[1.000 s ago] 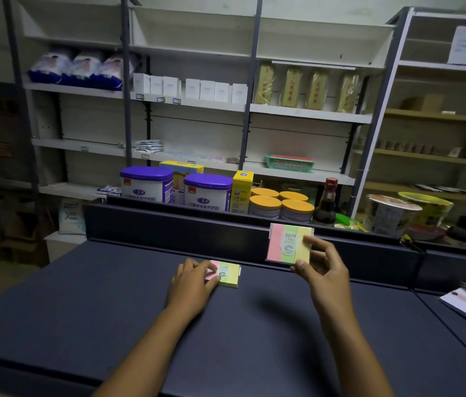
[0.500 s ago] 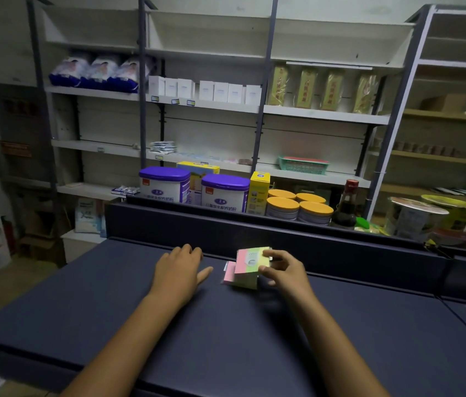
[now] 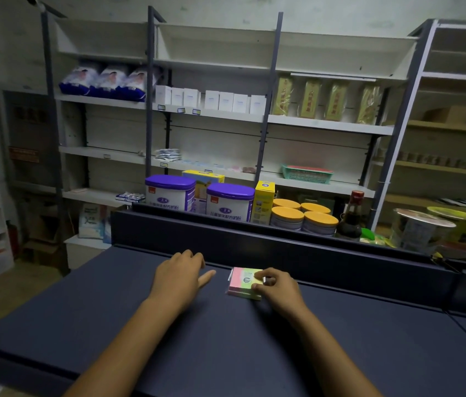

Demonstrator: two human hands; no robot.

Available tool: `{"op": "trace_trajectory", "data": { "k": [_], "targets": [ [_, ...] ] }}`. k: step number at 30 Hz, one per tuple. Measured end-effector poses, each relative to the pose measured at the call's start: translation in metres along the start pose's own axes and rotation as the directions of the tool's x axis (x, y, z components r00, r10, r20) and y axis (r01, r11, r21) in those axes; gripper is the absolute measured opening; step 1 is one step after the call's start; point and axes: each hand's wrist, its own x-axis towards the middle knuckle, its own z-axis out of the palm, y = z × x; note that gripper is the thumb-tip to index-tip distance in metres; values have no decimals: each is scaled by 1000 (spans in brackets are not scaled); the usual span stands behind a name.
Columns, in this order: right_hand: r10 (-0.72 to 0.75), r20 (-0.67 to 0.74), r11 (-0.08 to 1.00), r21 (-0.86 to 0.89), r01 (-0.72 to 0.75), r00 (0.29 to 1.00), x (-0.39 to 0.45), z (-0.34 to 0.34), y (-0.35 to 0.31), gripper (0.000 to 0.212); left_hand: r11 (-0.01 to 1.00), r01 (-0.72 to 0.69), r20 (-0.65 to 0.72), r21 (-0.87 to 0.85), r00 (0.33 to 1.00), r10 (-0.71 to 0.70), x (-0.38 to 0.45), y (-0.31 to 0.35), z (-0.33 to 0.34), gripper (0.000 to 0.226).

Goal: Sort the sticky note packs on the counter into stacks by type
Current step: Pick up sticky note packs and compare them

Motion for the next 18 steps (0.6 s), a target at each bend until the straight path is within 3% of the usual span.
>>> {"op": "trace_trajectory", "data": {
  "k": [10, 18],
  "targets": [
    [-125, 31, 956, -262, 129, 992, 1, -18, 5, 32, 991, -44, 31, -124, 998, 48, 10, 19, -5, 35],
    [-156, 95, 760, -625, 181, 983, -15, -69, 11, 56, 976, -95, 135, -195, 983, 123, 12, 60, -15, 34]
  ]
}}
